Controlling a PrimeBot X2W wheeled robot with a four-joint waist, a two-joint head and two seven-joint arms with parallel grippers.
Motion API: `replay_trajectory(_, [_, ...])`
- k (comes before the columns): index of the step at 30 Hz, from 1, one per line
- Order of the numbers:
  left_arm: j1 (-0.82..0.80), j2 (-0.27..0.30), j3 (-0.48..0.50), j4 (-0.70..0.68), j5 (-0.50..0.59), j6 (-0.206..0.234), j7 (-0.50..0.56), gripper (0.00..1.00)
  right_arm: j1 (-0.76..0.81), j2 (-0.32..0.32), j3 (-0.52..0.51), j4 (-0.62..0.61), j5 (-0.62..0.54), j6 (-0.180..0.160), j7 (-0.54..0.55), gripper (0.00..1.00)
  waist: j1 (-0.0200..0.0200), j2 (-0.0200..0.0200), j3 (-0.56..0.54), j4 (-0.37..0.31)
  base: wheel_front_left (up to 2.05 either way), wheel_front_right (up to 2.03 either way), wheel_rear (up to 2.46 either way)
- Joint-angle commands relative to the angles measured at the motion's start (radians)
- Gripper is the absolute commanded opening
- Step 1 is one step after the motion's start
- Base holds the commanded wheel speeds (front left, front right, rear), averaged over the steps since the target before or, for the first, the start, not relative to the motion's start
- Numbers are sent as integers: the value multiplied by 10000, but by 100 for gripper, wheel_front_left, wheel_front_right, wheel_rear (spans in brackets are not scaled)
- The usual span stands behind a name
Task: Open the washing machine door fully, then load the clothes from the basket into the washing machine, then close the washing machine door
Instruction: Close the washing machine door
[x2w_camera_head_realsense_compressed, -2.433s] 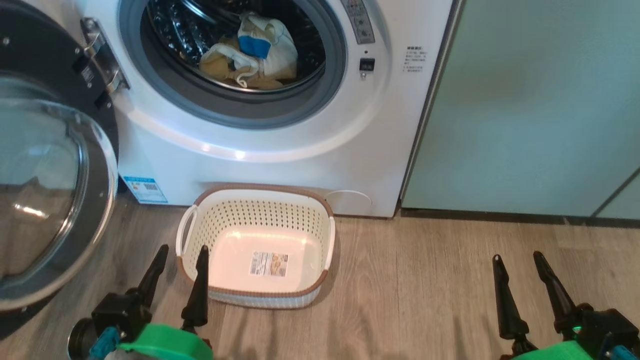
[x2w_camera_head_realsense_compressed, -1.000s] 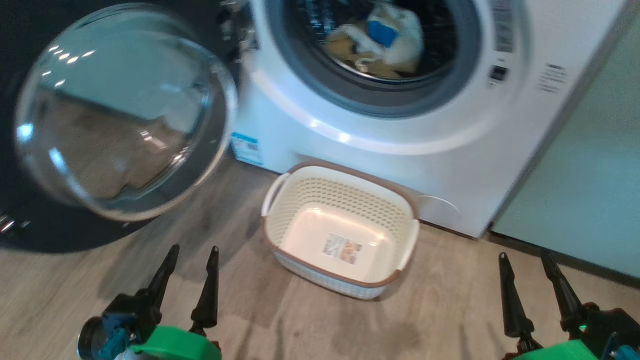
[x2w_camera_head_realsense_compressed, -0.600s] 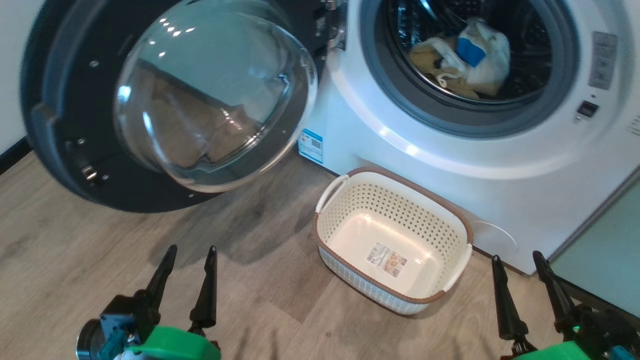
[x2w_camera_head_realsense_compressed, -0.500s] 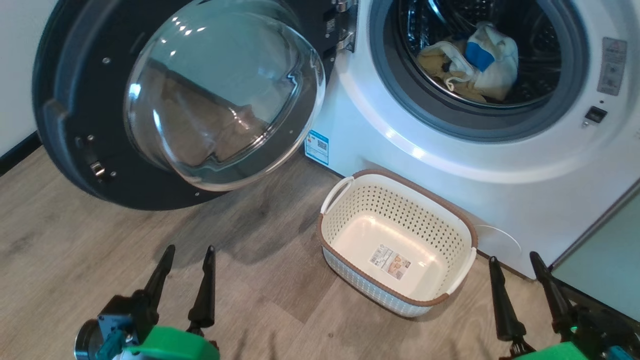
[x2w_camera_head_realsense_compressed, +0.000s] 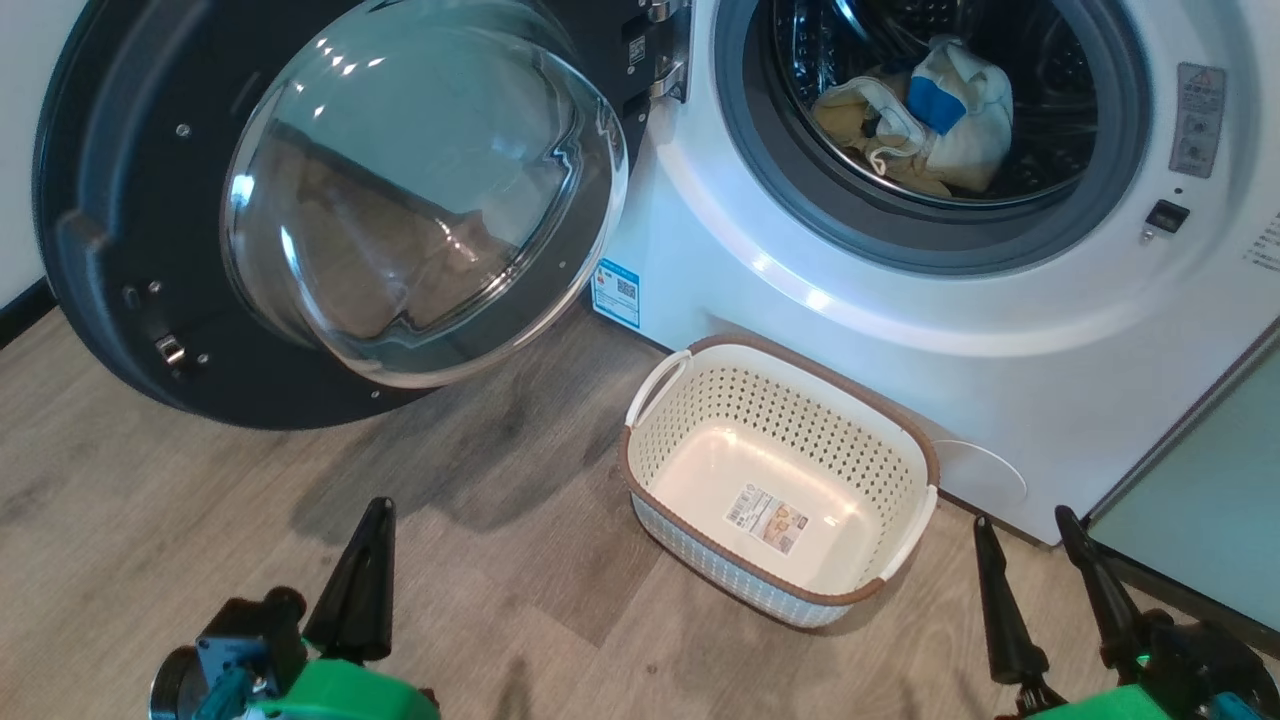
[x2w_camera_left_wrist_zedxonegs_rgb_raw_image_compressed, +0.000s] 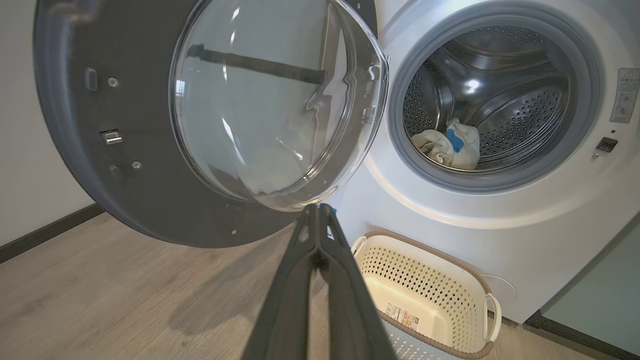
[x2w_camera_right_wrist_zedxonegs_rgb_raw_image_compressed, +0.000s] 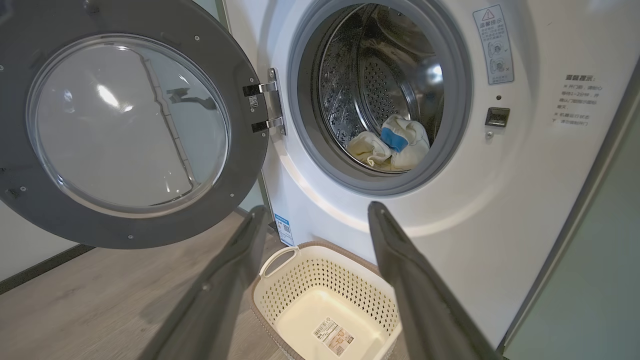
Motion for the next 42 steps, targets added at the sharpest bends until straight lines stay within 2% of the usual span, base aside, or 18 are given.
replay_trajectory(1, [-352, 0, 410, -334, 120, -25, -60, 0, -341, -110, 225, -296, -58, 39, -53, 100, 0, 0, 8, -12, 0, 0, 0])
replay_trajectory(7, [-368, -35, 416, -373, 150, -115, -60, 0, -349, -110, 182, -325, -81, 39, -53, 100, 0, 0, 50, -27, 0, 0, 0])
replay_trajectory(11, [-583, -163, 578, -920, 28, -449, -60, 0, -350, -110, 136, -354, -87, 39, -53, 100, 0, 0, 84, 27, 0, 0, 0])
replay_trajectory(12, [-675, -242, 702, -1196, -66, -586, -60, 0, -342, -110, 121, -365, -86, 39, -53, 100, 0, 0, 91, 51, 0, 0, 0])
replay_trajectory(15, [-1167, -859, 1538, -2547, -1211, -1453, -60, 0, -304, -110, 47, -414, -119, 39, -53, 100, 0, 0, 124, 176, 0, 0, 0])
replay_trajectory(18, [-1750, -1069, 2337, -3470, -2303, -2195, -60, 0, -273, -110, 4, -436, -164, 39, -53, 100, 0, 0, 146, 301, 0, 0, 0])
replay_trajectory(20, [-2262, -983, 2874, -3891, -3120, -2503, -61, 0, -260, -110, 1, -445, -188, 39, -53, 100, 0, 0, 156, 383, 0, 0, 0])
replay_trajectory(24, [-3603, -338, 4046, -4170, -4950, -2749, 66, 0, -252, -110, 14, -431, -214, 39, -53, 100, 0, 0, 155, 471, 0, 0, 0])
replay_trajectory(27, [-4780, 380, 4949, -3879, -6214, -2775, 435, 0, -267, -110, 54, -415, -243, 39, -53, 100, 0, 0, 160, 478, 0, 0, 0])
replay_trajectory(28, [-4780, 380, 4949, -3879, -6214, -2775, 435, 0, -267, -110, 54, -415, -243, 39, -53, 100, 0, 0, 160, 478, 0, 0, 0])
replay_trajectory(30, [-5569, 853, 5507, -3399, -7078, -2707, 741, 0, -286, -110, 88, -399, -249, 39, -53, 100, 0, 0, 158, 449, 0, 0, 0])
replay_trajectory(35, [-7184, 2159, 6580, -1372, -8872, -2439, 1703, 0, -322, -110, 204, -394, -259, 39, -53, 100, 0, 0, 191, 314, 0, 0, 0])
replay_trajectory(39, [-7928, 3120, 6830, 599, -9486, -2259, 2494, 0, -323, -110, 226, -411, -274, 39, -53, 100, 0, 0, 252, 244, 0, 0, 0])
replay_trajectory(40, [-8315, 3507, 6921, 1708, -9757, -2194, 2804, 0, -343, -110, 237, -422, -295, 39, -53, 100, 0, 0, 319, 214, 0, 0, 0])
replay_trajectory(42, [-8660, 3828, 6997, 2770, -10010, -2147, 3090, 0, -379, -110, 274, -428, -340, 39, -53, 100, 0, 0, 390, 173, 0, 0, 0])
